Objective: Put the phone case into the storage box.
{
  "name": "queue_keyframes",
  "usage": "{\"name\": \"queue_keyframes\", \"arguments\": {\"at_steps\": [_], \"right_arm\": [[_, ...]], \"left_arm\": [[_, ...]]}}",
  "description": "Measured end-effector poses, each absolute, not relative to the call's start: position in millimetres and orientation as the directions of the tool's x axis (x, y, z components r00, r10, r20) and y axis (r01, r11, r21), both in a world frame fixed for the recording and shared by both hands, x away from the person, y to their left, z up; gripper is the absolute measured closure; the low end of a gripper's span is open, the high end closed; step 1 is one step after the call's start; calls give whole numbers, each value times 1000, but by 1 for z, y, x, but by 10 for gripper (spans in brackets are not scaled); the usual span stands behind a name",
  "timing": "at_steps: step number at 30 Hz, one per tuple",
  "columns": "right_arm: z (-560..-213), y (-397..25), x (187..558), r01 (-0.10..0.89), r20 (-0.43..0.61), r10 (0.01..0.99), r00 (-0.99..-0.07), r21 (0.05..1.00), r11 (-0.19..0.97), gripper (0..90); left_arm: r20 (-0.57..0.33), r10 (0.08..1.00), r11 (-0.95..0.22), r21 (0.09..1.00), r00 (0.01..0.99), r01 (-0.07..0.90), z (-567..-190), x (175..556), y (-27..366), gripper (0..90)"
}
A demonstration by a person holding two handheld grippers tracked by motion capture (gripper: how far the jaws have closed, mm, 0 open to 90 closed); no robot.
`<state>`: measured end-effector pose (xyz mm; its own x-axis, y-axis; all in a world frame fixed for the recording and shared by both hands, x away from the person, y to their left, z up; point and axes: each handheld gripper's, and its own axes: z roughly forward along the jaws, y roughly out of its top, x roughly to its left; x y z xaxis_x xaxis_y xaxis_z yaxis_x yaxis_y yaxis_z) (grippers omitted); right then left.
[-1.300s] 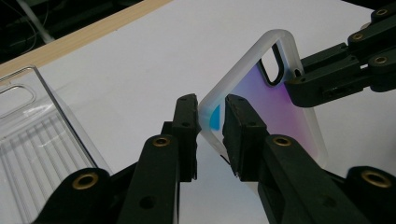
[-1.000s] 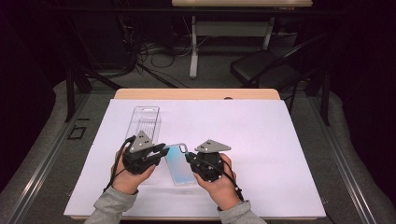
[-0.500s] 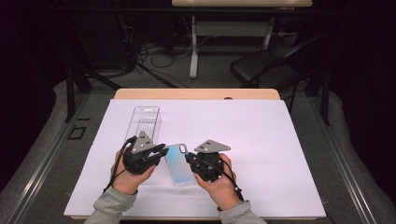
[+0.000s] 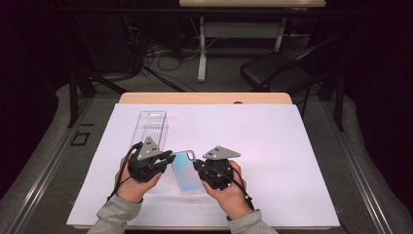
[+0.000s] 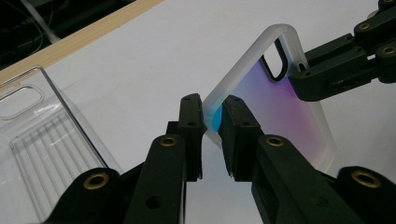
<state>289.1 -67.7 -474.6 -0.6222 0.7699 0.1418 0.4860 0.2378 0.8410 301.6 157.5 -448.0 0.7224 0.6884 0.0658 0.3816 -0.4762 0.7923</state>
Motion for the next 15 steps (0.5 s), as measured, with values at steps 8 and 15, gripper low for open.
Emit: {"name": "queue_keyframes", "arguments": {"at_steps": [8,15], "right_arm": [[-474,-68,289,487,146,769,-622,841,235,842],[-475,-68,289,485,144,768,-624,842,237,842]], "left_arm": [[61,685,-476,792,726,382,-448,302,158,796],[54,684,-474,791,728,387,-448,303,159,798]]}}
